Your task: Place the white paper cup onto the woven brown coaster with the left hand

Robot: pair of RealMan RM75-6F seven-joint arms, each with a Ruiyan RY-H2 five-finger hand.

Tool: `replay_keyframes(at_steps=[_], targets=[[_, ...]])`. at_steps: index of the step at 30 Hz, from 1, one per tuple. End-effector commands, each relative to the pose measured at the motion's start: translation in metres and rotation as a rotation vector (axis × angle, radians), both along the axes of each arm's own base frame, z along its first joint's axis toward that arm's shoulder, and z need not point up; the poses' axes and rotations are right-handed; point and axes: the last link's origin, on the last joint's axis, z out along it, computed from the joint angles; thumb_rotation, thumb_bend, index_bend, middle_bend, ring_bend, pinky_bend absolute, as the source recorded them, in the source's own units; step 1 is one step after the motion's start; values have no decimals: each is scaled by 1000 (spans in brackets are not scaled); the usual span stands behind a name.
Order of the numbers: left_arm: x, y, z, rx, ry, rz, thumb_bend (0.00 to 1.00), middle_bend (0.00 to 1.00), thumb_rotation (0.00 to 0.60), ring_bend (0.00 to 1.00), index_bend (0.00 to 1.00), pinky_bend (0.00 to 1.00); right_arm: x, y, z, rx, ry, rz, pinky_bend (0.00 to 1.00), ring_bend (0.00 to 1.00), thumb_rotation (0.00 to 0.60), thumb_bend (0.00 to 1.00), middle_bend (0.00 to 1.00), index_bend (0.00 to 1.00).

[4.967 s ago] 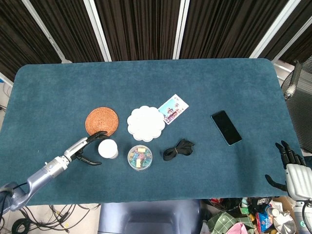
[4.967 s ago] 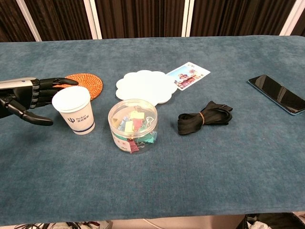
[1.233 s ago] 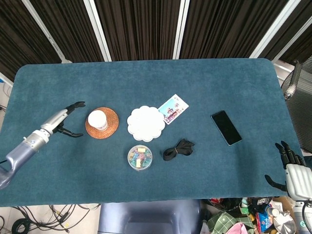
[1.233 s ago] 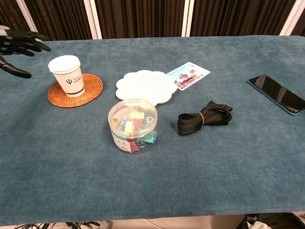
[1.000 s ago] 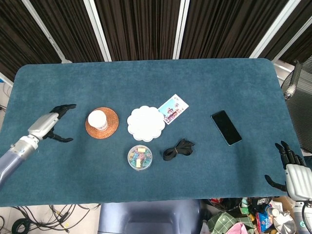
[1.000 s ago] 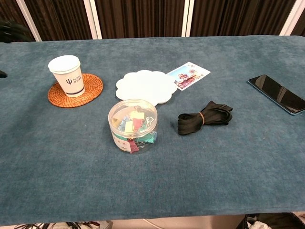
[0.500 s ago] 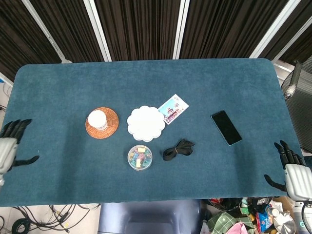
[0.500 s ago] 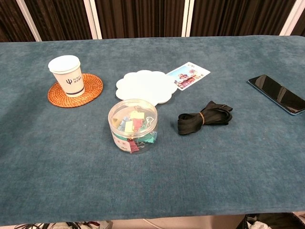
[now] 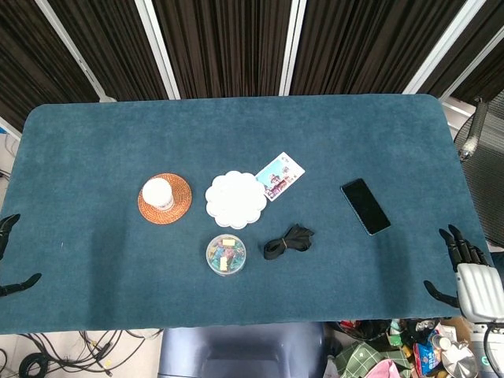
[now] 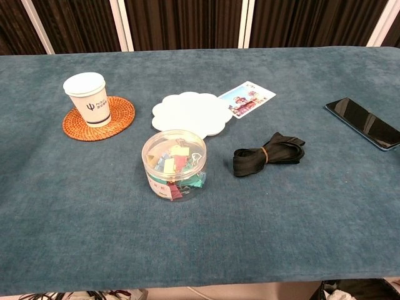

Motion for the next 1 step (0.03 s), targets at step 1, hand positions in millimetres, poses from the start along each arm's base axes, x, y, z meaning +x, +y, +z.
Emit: replay_keyframes(at_steps=[1], targets=[[-1, 0, 2, 2, -1, 5, 79, 79, 600, 0, 17, 0, 1, 0, -1, 0, 1, 0, 162, 126, 600, 117, 0, 4]])
